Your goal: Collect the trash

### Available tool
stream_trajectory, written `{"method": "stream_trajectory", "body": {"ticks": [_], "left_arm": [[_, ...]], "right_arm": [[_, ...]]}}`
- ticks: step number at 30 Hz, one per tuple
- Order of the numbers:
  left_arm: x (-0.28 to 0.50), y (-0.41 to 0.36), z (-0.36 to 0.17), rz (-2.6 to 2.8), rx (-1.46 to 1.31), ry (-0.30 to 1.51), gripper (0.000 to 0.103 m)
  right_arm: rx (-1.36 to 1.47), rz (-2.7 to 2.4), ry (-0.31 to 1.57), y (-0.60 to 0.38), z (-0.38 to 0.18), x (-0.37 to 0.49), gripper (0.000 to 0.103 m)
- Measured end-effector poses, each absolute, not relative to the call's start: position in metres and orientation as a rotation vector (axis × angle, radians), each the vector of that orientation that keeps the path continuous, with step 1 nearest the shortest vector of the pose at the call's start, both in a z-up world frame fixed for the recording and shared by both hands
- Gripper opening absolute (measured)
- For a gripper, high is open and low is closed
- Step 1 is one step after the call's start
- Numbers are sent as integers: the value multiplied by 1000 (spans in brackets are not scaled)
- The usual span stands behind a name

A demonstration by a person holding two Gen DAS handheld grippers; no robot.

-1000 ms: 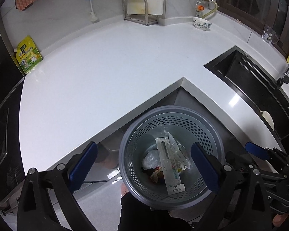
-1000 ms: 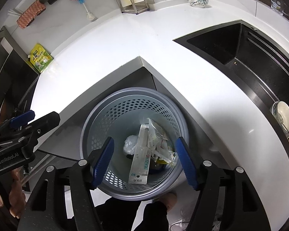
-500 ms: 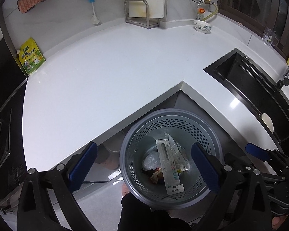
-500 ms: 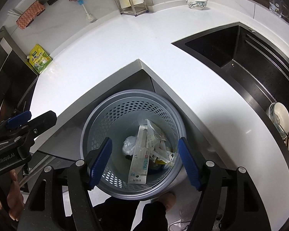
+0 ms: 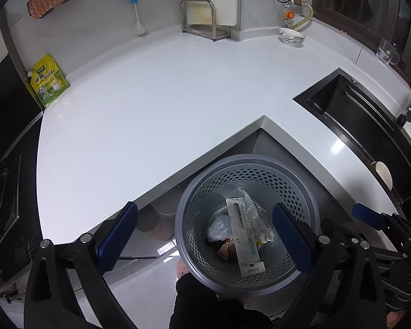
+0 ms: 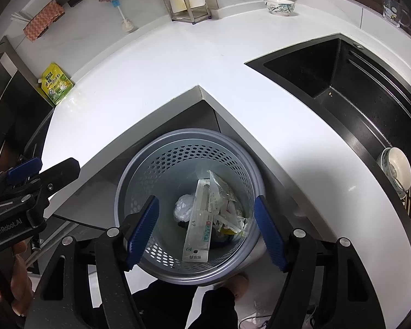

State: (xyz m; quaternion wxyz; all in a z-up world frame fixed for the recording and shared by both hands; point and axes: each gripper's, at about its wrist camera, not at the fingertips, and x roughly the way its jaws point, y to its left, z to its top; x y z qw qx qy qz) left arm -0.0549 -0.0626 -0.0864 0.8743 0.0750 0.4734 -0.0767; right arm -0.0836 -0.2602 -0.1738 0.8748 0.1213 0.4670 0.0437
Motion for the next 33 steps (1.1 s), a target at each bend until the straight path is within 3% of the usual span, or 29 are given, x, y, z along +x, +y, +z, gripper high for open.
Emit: {"method": "stream_trajectory", "body": {"ticks": [33], "left_arm": [[-53, -60, -92, -141, 145, 1015, 96]], "right_arm": [[245, 87, 974, -257, -175, -83, 69]]}}
